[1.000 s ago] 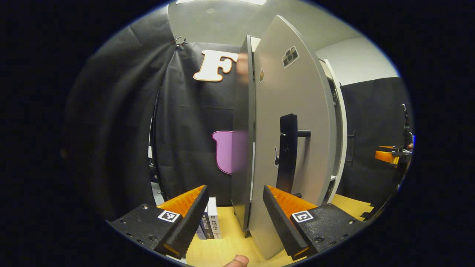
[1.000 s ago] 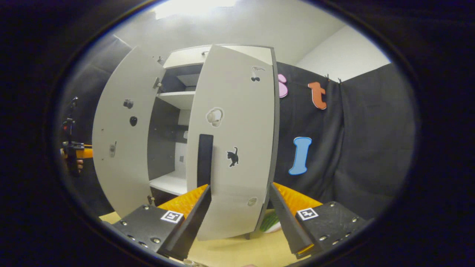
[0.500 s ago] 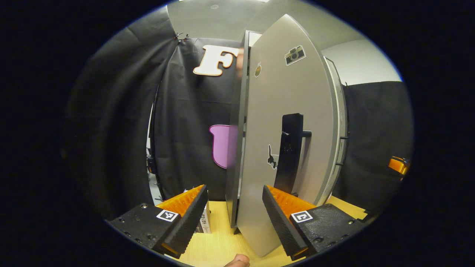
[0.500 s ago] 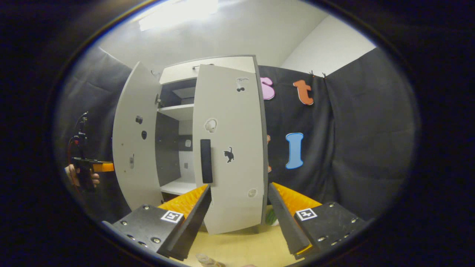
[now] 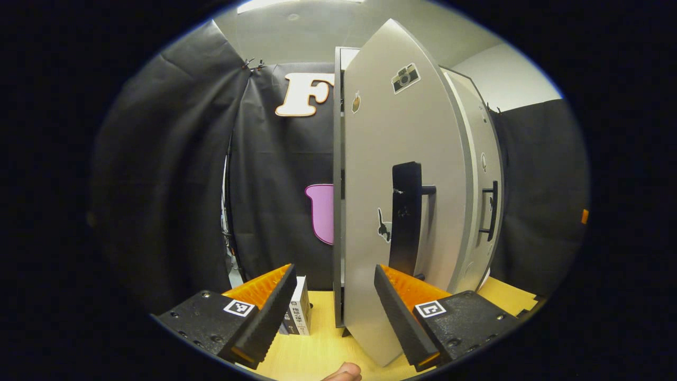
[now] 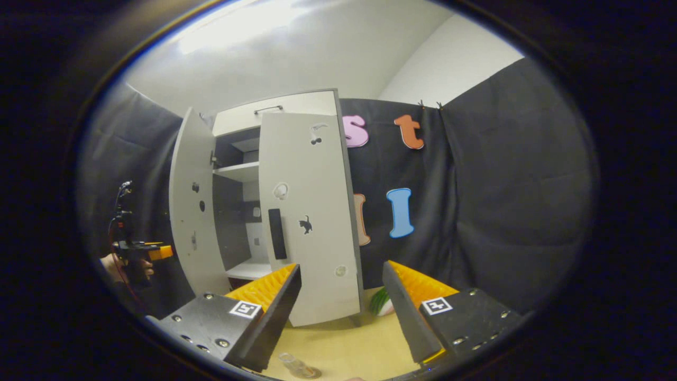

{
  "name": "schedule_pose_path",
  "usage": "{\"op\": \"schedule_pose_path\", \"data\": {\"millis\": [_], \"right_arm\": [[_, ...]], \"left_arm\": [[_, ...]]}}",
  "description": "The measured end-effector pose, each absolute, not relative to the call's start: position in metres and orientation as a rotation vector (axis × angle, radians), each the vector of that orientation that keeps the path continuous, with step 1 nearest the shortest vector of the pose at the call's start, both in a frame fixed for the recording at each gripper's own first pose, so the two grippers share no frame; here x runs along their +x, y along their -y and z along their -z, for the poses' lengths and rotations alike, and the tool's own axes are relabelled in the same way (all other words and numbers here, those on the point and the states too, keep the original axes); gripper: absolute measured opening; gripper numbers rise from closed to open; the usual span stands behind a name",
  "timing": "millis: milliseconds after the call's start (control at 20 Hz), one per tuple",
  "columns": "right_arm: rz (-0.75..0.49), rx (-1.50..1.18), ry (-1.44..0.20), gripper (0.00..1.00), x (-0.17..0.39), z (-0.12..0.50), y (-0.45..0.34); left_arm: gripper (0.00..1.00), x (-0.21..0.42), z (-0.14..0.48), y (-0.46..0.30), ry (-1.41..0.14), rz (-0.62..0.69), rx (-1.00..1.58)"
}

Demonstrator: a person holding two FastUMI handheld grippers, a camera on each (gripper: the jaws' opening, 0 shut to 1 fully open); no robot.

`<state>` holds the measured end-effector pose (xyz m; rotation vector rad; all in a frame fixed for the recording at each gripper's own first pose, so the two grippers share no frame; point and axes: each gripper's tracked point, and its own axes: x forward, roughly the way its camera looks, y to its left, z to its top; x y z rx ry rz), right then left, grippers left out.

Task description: Grasp the bottle in the cabinet with the left hand and place it on the coaster, then close the right door with the right hand and the left door with the left hand.

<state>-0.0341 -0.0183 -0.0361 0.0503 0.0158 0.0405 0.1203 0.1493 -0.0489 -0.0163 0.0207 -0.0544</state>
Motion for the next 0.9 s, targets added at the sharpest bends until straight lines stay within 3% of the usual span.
{"op": "schedule_pose_path", "data": {"millis": [50,100,200,250,300,350,900], "right_arm": [[-0.036,0.035,-0.021,0.98,-0.036,0.037,0.022],[-0.033,0.021,-0.023,0.92,-0.037,0.037,0.025],[-0.036,-0.002,-0.030,0.99,-0.040,0.042,0.025],[-0.038,-0.008,-0.037,0.92,-0.041,0.044,0.026],[-0.039,-0.012,-0.041,0.95,-0.043,0.046,0.025],[-0.041,-0.014,-0.042,0.92,-0.045,0.046,0.024],[-0.067,0.015,-0.025,0.95,-0.084,0.037,0.026]], "left_arm": [[0.95,0.120,0.049,-0.149,-0.021,0.048,-0.010],[0.94,0.119,0.049,-0.150,-0.017,0.038,-0.004],[0.95,0.118,0.049,-0.151,-0.012,0.022,0.001],[0.94,0.118,0.049,-0.151,-0.014,0.020,-0.005],[0.89,0.119,0.050,-0.151,-0.021,0.019,-0.013],[0.94,0.119,0.049,-0.150,-0.028,0.019,-0.021],[0.95,0.132,0.045,-0.115,-0.024,0.032,-0.013]]}}
